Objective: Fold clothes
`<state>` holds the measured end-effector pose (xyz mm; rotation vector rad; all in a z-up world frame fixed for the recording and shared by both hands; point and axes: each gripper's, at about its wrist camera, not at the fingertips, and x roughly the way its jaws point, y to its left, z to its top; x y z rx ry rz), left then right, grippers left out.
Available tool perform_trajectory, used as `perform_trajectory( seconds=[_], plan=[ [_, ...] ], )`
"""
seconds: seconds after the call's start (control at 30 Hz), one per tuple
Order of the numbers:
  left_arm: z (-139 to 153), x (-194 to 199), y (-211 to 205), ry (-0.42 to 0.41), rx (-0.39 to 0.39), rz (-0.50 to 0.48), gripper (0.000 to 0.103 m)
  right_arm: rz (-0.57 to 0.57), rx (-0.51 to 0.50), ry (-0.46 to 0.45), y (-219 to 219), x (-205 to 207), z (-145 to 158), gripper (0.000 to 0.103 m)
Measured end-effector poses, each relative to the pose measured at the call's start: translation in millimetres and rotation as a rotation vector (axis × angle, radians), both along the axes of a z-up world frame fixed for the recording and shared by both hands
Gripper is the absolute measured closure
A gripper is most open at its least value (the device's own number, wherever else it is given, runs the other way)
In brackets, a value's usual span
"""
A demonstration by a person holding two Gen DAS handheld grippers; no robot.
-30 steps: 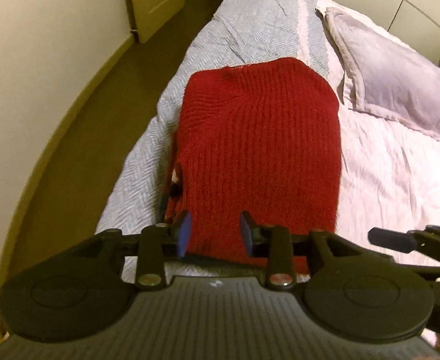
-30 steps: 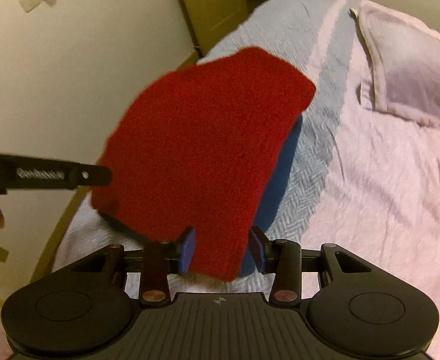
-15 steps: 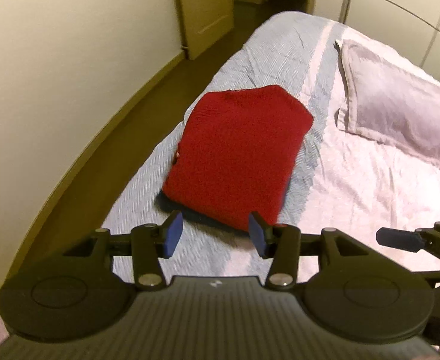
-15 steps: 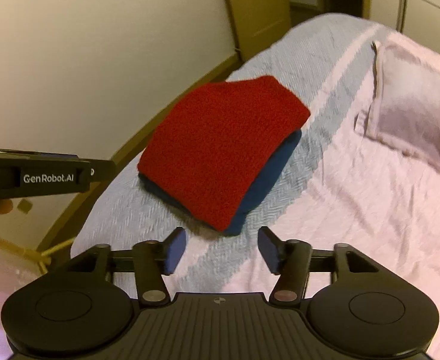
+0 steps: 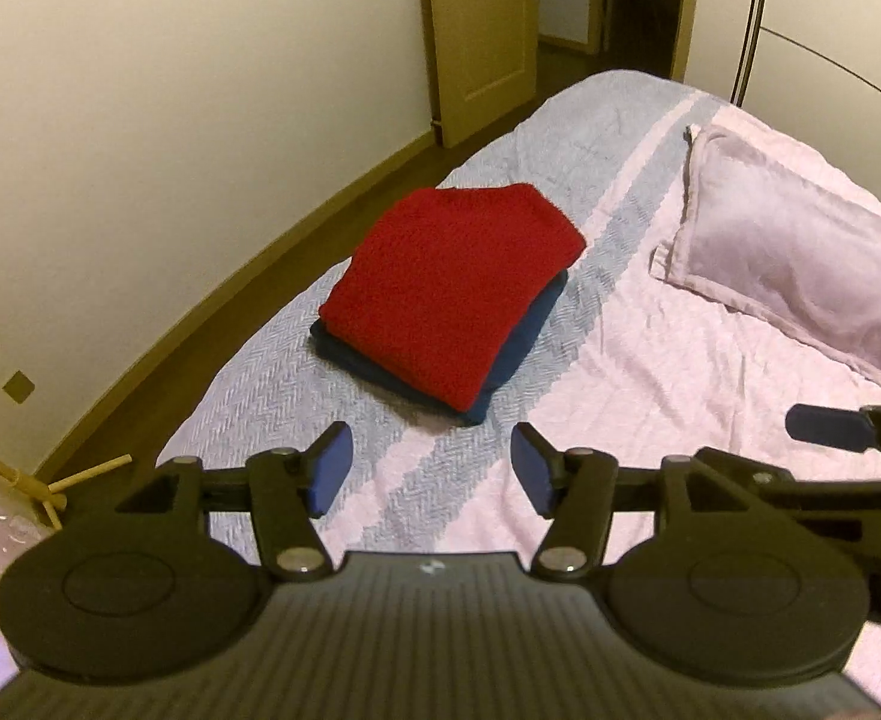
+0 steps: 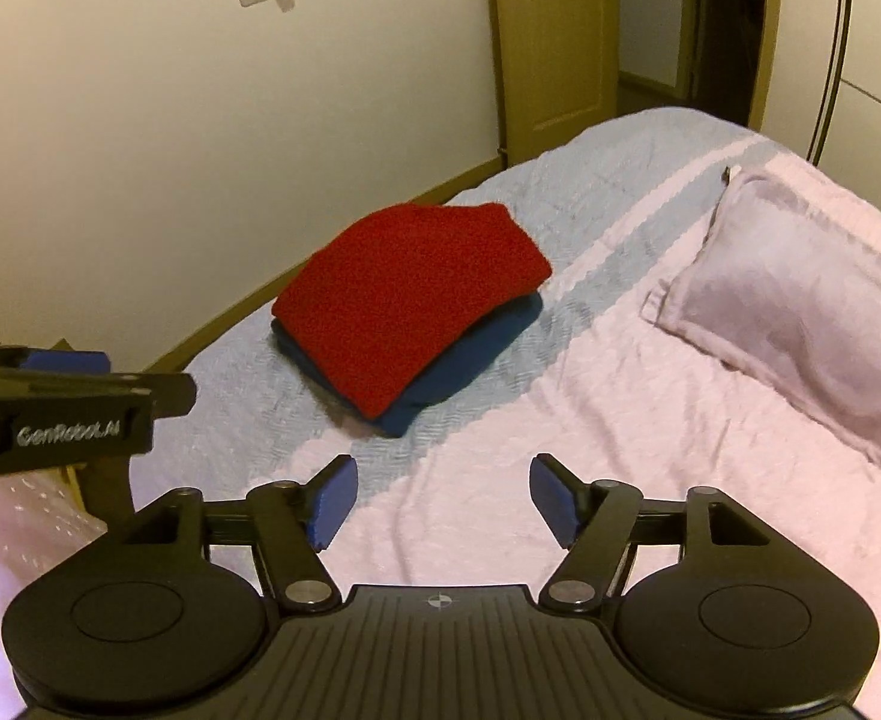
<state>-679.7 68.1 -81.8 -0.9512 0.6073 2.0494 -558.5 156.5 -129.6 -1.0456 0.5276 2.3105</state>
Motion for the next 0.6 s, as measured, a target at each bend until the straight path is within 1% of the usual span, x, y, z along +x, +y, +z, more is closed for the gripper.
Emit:
perform_trajectory(
  seconds=[0.1, 0.23, 0.43, 0.6],
  plan=[
    [2, 17, -8, 0.01, 0.011, 0.034, 0.048, 0.044, -0.028, 0.004, -1, 13, 5, 0.036],
    [0, 27, -14, -0.004, 0.026, 0.087, 0.048, 0.053, -0.058, 0.009, 5, 22, 7, 0.035],
    [3, 29, -13, 0.001, 0.046, 0.154, 0.048, 0.11, 0.026, -0.041, 7, 23, 7, 0.035],
    [9, 20, -8, 0.027, 0.063, 0.208, 0.048, 0.128, 0.028, -0.102, 24, 20, -7, 0.035]
  ],
)
